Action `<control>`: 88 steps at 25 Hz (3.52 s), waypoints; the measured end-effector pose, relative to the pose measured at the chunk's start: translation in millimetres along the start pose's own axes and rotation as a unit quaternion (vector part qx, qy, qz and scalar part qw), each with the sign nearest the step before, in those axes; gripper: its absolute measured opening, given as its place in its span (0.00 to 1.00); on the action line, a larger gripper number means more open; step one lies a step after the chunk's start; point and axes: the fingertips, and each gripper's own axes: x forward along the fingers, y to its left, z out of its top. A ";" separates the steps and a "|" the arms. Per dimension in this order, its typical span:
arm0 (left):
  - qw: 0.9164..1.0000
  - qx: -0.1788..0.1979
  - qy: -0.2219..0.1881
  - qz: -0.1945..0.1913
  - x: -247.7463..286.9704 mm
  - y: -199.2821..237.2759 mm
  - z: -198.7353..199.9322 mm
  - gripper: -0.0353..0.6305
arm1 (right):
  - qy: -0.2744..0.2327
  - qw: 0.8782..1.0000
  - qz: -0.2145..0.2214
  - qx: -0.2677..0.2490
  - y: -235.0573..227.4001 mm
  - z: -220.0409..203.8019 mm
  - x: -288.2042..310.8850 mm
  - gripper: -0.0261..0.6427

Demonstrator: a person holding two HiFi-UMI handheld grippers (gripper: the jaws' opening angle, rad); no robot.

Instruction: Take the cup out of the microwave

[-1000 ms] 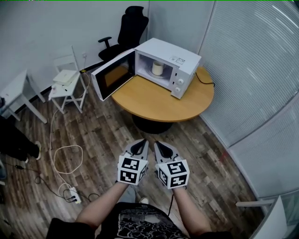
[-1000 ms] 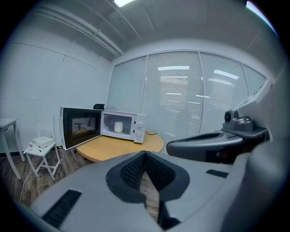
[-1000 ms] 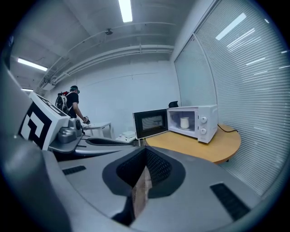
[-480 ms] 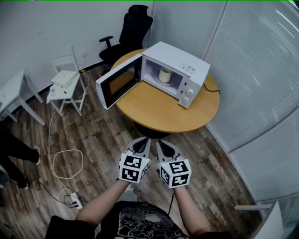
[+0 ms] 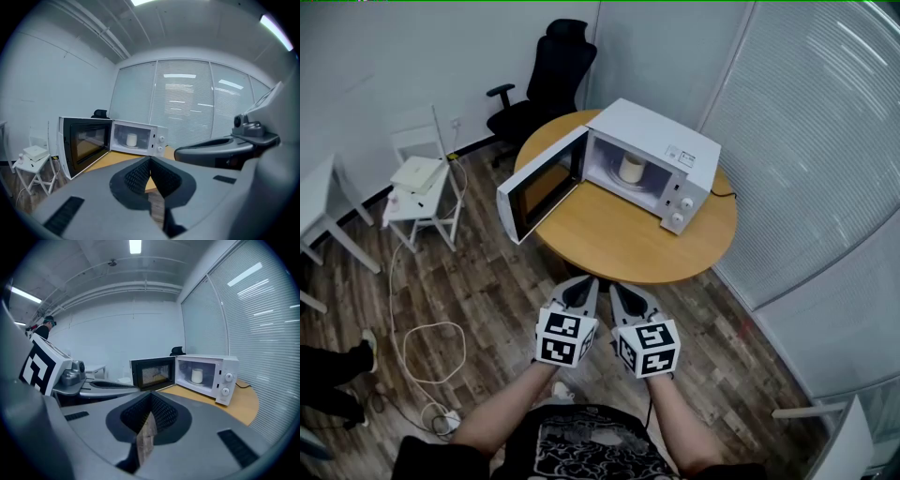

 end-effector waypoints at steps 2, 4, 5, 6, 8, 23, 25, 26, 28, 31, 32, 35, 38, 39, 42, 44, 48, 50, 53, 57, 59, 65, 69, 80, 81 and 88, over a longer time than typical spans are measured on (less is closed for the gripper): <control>1.000 0.001 0.000 -0.003 1.7 11.8 2.0 0.07 | 0.002 1.000 -0.004 -0.003 5.5 3.3 9.7 0.06; 1.000 -0.001 -0.001 -0.006 4.1 21.2 3.4 0.07 | 0.004 1.000 -0.006 -0.004 9.0 5.6 18.2 0.06; 1.000 -0.001 -0.001 -0.007 5.6 24.8 4.1 0.07 | 0.005 1.000 -0.007 -0.005 9.4 6.5 21.9 0.06; 1.000 -0.001 -0.002 -0.008 7.0 27.9 4.3 0.07 | 0.005 1.000 -0.009 -0.004 9.3 6.9 25.1 0.06; 1.000 -0.004 -0.001 -0.010 9.4 33.6 3.1 0.07 | 0.006 1.000 -0.012 -0.003 9.1 7.1 30.5 0.06; 1.000 0.006 0.012 -0.011 65.0 51.3 2.4 0.07 | -0.001 1.000 -0.011 0.014 -33.4 5.1 72.7 0.06; 1.000 0.008 0.016 -0.010 79.6 50.6 2.9 0.07 | -0.003 1.000 -0.009 0.016 -45.3 6.0 80.1 0.06; 1.000 0.008 0.018 -0.009 87.7 50.7 4.1 0.07 | -0.004 1.000 -0.007 0.016 -52.0 7.3 84.1 0.06; 1.000 0.007 0.022 -0.007 104.5 51.2 7.6 0.07 | -0.003 1.000 -0.005 0.017 -66.0 10.3 92.2 0.06; 1.000 0.006 0.024 -0.005 130.7 49.9 14.0 0.07 | 0.000 1.000 -0.001 0.018 -89.5 14.0 103.8 0.06; 1.000 0.004 0.025 -0.003 139.6 49.8 16.2 0.07 | 0.001 1.000 0.001 0.019 -97.9 15.1 108.3 0.06; 1.000 0.001 0.027 0.004 165.4 51.1 21.4 0.07 | 0.004 1.000 0.008 0.021 -122.2 18.1 122.8 0.06; 0.999 -0.002 0.033 0.013 187.7 53.4 23.4 0.07 | 0.006 1.000 0.016 0.022 -142.9 21.0 136.2 0.06; 0.999 -0.003 0.035 0.016 194.5 53.9 24.1 0.07 | 0.007 1.000 0.020 0.022 -149.2 21.9 140.0 0.06; 0.999 -0.005 0.039 0.022 214.1 51.9 26.5 0.07 | 0.011 0.999 0.027 0.022 -168.8 23.1 149.3 0.06; 0.999 -0.007 0.040 0.026 225.3 50.7 27.3 0.07 | 0.013 0.999 0.032 0.022 -180.2 23.3 154.4 0.06; 0.998 -0.008 0.043 0.041 243.6 50.6 28.2 0.07 | 0.016 0.999 0.044 0.022 -198.5 23.2 162.3 0.06; 0.998 -0.010 0.047 0.046 251.6 48.0 28.4 0.07 | 0.016 0.998 0.049 0.022 -207.0 23.6 164.2 0.06; 0.997 -0.009 0.049 0.052 262.5 42.1 30.1 0.07 | 0.014 0.998 0.057 0.023 -219.6 24.2 164.9 0.06; 0.997 -0.002 0.050 0.063 273.8 33.1 32.6 0.07 | 0.010 0.998 0.066 0.024 -234.5 24.5 161.9 0.06; 0.997 0.001 0.047 0.065 278.2 28.9 35.7 0.07 | 0.007 0.997 0.069 0.023 -240.8 25.8 161.2 0.06; 0.997 0.004 0.042 0.068 288.5 21.9 44.0 0.07 | 0.000 0.997 0.074 0.025 -252.8 29.0 160.6 0.06; 0.997 0.008 0.043 0.066 296.4 23.1 45.6 0.07 | 0.001 0.997 0.072 0.029 -259.4 28.1 163.8 0.06; 0.999 0.015 0.040 0.027 337.4 52.4 56.2 0.07 | 0.006 0.998 0.039 0.041 -275.2 37.1 201.6 0.06; 0.999 0.016 0.040 0.023 341.5 56.7 57.3 0.07 | 0.007 0.999 0.034 0.040 -276.4 38.5 206.0 0.06; 0.999 0.023 0.040 -0.015 370.4 80.4 62.9 0.07 | 0.013 0.999 0.003 0.043 -283.4 46.9 237.5 0.06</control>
